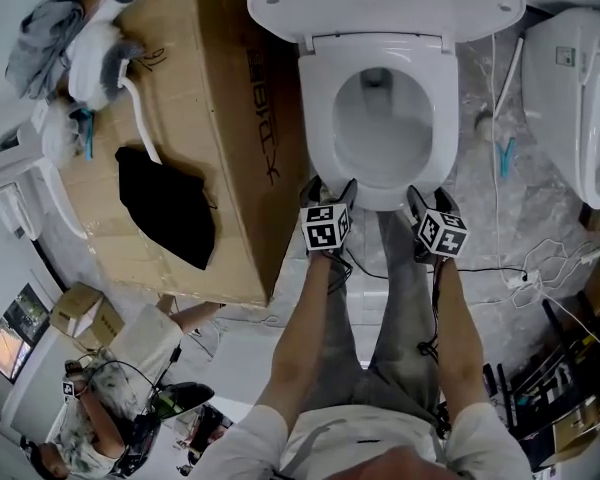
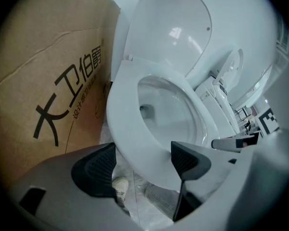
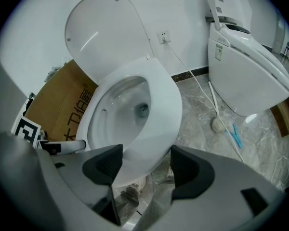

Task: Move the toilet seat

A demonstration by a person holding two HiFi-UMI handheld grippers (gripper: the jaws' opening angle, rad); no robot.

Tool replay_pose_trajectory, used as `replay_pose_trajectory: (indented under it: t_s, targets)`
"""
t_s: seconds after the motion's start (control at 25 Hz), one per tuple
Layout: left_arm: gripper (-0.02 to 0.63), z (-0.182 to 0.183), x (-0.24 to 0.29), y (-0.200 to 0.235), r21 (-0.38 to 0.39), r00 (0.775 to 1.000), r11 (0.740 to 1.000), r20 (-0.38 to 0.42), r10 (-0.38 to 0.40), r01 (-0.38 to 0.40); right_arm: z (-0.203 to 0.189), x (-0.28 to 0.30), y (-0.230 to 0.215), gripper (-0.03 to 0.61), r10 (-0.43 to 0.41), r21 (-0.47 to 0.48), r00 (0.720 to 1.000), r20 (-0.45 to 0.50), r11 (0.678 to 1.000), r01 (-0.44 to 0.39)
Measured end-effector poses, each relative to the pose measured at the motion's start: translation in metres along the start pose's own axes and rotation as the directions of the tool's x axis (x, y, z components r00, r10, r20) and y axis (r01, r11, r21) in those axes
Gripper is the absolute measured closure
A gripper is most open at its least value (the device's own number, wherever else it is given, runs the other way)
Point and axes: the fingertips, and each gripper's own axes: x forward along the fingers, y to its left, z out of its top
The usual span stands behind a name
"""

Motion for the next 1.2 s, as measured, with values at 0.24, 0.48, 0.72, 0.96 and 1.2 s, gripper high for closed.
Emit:
replay_pose_trajectory:
  t_s: [0.24,0.48,0.72,0.96,1.2]
  targets:
    - [0.241,0.005,-0.014,-0.005,-0.007,1.0,1.0,0.01,-0.003,0.003,0.005,-0.015,0.004,0.256,0.003,0.019,1.0,0.017,1.0,-0.003]
    - [0.241,0.013,-0.027,-0.01,-0.014,1.0,1.0,0.026,-0.009,0.01,0.012,-0.031,0.01,0.258,0.004,0.027,0.999,0.037,1.0,-0.005]
    - [0.241,0.023,-0.045,-0.015,-0.019,0.999,1.0,0.047,-0.011,0.012,0.022,-0.049,0.018,0.261,0.016,0.037,0.998,0.061,0.999,-0.018]
    - [0.241,0.033,-0.059,-0.021,-0.024,0.998,0.999,0.055,-0.022,0.023,0.031,-0.066,0.025,0.267,0.025,0.045,0.997,0.079,0.999,-0.028]
    - [0.241,0.045,-0.074,-0.026,-0.031,0.997,0.999,0.072,-0.035,0.038,0.043,-0.082,0.032,0.27,0.03,0.061,0.994,0.104,0.997,-0.037]
